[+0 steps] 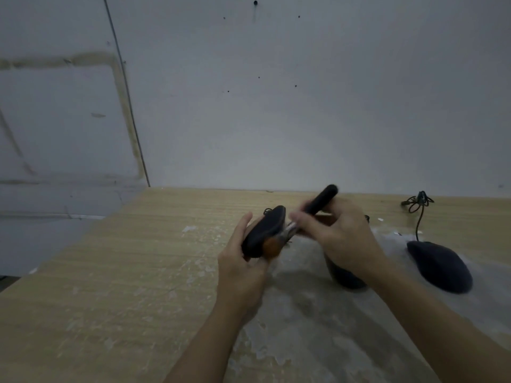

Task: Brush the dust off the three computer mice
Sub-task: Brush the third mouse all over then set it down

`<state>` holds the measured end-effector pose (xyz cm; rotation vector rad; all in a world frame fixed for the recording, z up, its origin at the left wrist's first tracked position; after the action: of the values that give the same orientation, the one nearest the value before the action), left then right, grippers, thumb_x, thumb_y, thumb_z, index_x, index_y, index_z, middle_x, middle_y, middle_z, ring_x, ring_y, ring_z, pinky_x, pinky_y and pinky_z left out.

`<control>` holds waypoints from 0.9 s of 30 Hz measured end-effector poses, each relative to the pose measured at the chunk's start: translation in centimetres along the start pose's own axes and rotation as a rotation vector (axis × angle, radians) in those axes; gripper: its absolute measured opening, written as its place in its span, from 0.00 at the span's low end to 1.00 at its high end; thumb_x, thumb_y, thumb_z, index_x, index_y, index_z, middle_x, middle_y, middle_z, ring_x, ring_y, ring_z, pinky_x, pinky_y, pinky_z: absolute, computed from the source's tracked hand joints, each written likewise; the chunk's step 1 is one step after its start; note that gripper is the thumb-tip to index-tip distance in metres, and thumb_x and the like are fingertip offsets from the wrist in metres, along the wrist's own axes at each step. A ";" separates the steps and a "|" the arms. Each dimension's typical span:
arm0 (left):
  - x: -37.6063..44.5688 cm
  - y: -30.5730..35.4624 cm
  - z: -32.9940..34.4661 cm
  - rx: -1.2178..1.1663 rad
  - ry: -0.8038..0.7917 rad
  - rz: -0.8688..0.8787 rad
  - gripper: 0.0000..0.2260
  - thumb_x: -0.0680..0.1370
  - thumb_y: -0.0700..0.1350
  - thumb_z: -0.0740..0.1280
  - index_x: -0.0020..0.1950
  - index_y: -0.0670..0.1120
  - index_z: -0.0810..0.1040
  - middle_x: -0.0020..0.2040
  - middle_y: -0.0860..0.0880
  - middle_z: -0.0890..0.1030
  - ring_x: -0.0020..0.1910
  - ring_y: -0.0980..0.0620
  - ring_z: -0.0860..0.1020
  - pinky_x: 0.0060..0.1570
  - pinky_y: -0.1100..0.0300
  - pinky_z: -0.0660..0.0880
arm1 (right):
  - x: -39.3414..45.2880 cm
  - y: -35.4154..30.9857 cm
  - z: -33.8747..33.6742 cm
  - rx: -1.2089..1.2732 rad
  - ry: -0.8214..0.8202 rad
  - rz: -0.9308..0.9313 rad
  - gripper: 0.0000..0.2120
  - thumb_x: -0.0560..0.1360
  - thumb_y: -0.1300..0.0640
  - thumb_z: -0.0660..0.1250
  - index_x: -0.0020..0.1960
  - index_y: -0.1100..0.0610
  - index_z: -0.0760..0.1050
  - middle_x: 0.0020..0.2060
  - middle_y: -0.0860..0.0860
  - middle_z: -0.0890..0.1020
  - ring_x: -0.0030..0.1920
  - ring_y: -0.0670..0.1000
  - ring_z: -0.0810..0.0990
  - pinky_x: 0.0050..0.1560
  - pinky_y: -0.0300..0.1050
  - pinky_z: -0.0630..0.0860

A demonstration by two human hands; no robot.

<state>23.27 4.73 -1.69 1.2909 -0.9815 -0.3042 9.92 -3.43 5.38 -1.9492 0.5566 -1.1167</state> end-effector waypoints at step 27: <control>1.1 -2.9 0.2 -0.755 0.038 -0.370 0.21 0.69 0.40 0.67 0.61 0.38 0.74 0.56 0.40 0.81 0.52 0.47 0.82 0.46 0.59 0.80 | -0.7 5.3 1.6 0.207 0.132 0.493 0.09 0.77 0.55 0.62 0.42 0.58 0.76 0.39 0.57 0.83 0.38 0.54 0.84 0.46 0.56 0.82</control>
<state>24.71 2.97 -3.86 0.7617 -0.4979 -0.8429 10.95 -5.32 0.23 -1.4591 0.8969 -0.9435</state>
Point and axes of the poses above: each hand's wrist, its own x-axis towards the middle knuckle, its own z-axis out of the palm, y = z × x, the point moved 8 cm from there along x, towards the middle knuckle
